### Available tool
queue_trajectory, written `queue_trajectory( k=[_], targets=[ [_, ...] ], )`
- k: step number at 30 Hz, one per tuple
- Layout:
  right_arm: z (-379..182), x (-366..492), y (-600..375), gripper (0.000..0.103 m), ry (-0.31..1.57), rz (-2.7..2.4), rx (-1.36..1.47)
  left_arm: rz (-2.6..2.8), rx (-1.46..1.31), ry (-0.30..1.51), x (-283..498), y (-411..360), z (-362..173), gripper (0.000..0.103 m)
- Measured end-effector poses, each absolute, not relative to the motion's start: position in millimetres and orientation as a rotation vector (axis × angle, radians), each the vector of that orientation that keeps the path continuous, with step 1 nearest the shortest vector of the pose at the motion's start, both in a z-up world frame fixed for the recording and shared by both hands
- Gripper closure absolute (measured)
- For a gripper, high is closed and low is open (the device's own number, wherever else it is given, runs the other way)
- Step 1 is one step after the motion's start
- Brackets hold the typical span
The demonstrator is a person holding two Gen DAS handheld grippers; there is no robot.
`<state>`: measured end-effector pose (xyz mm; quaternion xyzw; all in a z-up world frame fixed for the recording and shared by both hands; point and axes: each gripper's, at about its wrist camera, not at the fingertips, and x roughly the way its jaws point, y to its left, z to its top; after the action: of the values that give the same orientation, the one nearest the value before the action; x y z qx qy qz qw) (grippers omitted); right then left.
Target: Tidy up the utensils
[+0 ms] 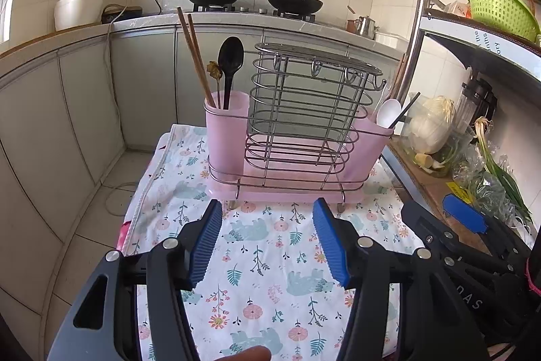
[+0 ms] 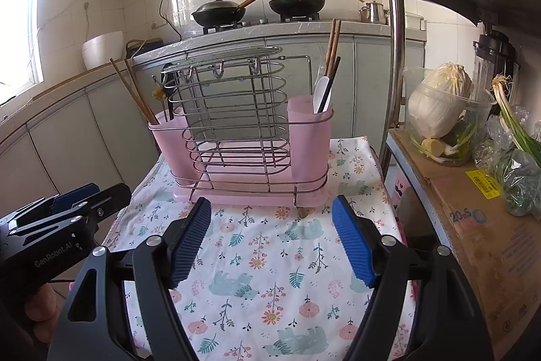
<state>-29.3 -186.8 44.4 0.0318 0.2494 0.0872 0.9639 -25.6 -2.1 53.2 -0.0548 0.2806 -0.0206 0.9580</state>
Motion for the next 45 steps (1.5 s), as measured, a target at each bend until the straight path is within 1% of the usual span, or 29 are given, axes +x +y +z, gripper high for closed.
queue_trajectory(
  k=[45],
  targets=[
    [39.9,-28.8,-187.9,0.028,0.505,0.166,0.073,-0.048,-0.098,0.576,-27.5,-4.2,50.8,0.049]
  ],
)
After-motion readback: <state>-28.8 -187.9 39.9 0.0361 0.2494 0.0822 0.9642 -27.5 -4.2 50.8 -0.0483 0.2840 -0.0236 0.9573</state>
